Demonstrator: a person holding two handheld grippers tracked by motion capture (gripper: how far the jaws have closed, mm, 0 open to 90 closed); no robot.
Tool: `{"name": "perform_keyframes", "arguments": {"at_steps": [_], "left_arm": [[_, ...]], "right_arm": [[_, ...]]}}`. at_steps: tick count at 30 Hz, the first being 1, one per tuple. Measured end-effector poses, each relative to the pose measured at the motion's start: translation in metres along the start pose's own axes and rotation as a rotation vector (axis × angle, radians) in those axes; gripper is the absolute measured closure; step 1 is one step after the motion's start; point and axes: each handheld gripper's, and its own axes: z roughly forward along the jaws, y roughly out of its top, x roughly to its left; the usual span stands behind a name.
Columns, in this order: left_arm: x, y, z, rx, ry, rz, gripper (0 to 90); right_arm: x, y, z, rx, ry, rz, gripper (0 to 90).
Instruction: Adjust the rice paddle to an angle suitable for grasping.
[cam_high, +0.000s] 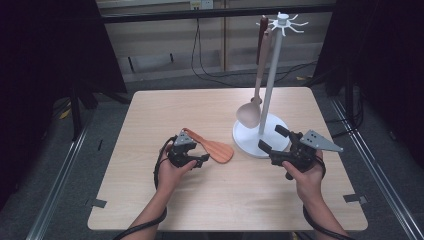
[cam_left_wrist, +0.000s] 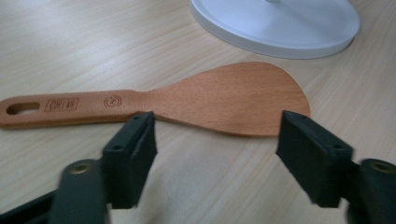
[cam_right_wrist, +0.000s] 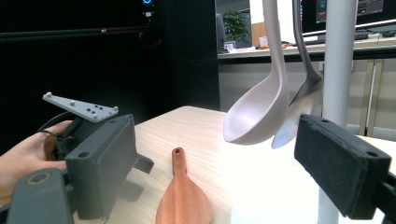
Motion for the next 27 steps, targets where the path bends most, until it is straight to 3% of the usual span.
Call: {"name": "perform_keyframes", "arguments": {"at_steps": [3, 8, 13, 14, 19, 24, 27], "left_arm": [[0.001, 0.003, 0.004, 0.003, 0.019, 0.050, 45.6], [0.000, 0.009, 0.011, 0.006, 0.021, 0.076, 67.6], [-0.004, 0.015, 0.022, 0.009, 0.039, 0.132, 87.8], [-0.006, 0.016, 0.024, 0.006, 0.016, 0.116, 90.0], [-0.013, 0.024, 0.037, 0.020, 0.012, 0.118, 90.0], [-0.007, 0.029, 0.046, 0.029, 0.044, 0.115, 90.0], [-0.003, 0.029, 0.047, 0.036, 0.052, 0.085, 90.0]], "right_arm": [[0.001, 0.000, 0.001, 0.001, 0.005, 0.001, 12.8], [0.001, -0.002, 0.002, 0.008, 0.001, 0.002, 12.7], [0.000, -0.001, 0.001, 0.011, 0.001, 0.005, 12.8], [-0.001, -0.001, 0.000, 0.009, -0.001, 0.008, 12.8], [-0.002, 0.000, -0.001, 0.002, -0.007, 0.011, 12.8], [-0.003, 0.000, -0.002, 0.001, -0.006, 0.017, 12.8], [-0.003, 0.001, -0.003, -0.002, -0.008, 0.016, 12.8]]}}
